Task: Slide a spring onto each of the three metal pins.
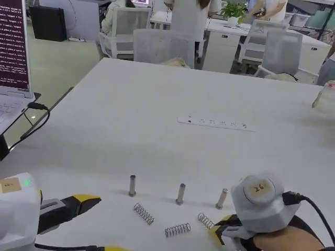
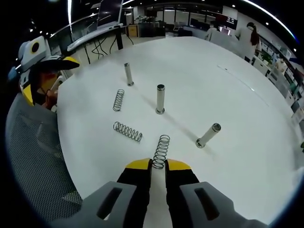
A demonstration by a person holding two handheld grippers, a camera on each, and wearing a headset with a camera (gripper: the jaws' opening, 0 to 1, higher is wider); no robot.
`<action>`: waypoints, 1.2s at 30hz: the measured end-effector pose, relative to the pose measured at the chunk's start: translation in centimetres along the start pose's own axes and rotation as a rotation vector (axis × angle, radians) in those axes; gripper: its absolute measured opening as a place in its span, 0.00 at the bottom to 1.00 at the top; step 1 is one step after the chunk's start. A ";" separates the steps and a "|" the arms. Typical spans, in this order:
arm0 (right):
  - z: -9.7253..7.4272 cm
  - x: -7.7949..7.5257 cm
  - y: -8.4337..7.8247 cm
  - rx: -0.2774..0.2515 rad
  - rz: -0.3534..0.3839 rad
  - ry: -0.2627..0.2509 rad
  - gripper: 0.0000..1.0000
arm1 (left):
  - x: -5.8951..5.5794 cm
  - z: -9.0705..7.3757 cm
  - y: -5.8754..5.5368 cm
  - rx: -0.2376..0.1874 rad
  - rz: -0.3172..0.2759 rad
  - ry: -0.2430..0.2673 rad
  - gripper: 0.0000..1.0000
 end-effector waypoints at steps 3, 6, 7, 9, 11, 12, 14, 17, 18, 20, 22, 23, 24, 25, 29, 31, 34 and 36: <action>-0.1 0.1 0.0 0.000 -0.008 0.007 0.09 | -0.1 0.2 0.2 0.007 0.012 -0.028 0.71; -0.2 0.1 0.0 0.003 -0.007 0.013 0.09 | 0.1 0.4 0.5 0.018 0.029 -0.042 0.70; -0.4 0.1 0.0 -0.004 -0.005 0.018 0.09 | 0.1 0.5 0.7 0.019 0.034 -0.052 0.70; -0.6 0.3 0.2 -0.010 -0.009 0.023 0.09 | 0.0 0.7 0.9 0.025 0.054 -0.064 0.70; -0.9 0.4 0.4 -0.018 -0.017 0.025 0.09 | 0.0 0.8 1.1 0.023 0.059 -0.074 0.69; -1.1 0.6 0.5 -0.019 -0.021 0.031 0.09 | 0.0 1.0 1.3 0.020 0.060 -0.081 0.69; -1.6 1.0 0.9 -0.026 -0.037 0.048 0.09 | 0.0 1.2 1.5 0.016 0.064 -0.094 0.67; -2.3 1.6 1.4 -0.038 -0.054 0.070 0.09 | -0.1 1.4 1.7 0.011 0.071 -0.107 0.65; -2.5 1.8 1.6 -0.042 -0.055 0.077 0.09 | -0.1 1.5 1.7 0.010 0.074 -0.110 0.64; -3.1 2.3 2.2 -0.053 -0.069 0.095 0.09 | -0.2 1.8 1.6 0.014 0.079 -0.121 0.63; -3.5 2.9 2.9 -0.068 -0.081 0.112 0.09 | -0.2 2.0 1.5 0.016 0.100 -0.131 0.60; -3.7 3.1 3.2 -0.073 -0.084 0.121 0.09 | -0.2 2.1 1.5 0.018 0.110 -0.133 0.58; -3.9 3.3 3.5 -0.078 -0.087 0.127 0.09 | -0.2 2.1 1.4 0.020 0.111 -0.136 0.57; -4.1 3.6 3.9 -0.085 -0.094 0.137 0.09 | -0.1 2.3 1.4 0.022 0.117 -0.141 0.56; -4.7 4.8 5.1 -0.107 -0.112 0.177 0.09 | 0.2 2.8 1.6 0.017 0.140 -0.151 0.51; -4.9 5.4 5.8 -0.116 -0.130 0.196 0.09 | 0.3 3.1 1.8 0.012 0.154 -0.160 0.48; -5.0 6.1 6.3 -0.120 -0.153 0.214 0.09 | 0.2 3.8 1.8 0.023 0.183 -0.177 0.47; -5.1 6.4 6.6 -0.120 -0.160 0.226 0.09 | 0.2 4.1 1.8 0.030 0.210 -0.184 0.44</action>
Point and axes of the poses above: the centre of the closed fingertips' face, and the gripper's own axes: z roughly forward along the fingers, x roughly to its left, y roughly out of its top, the point moved 4 cm from there along -z, roughly backward along the fingers
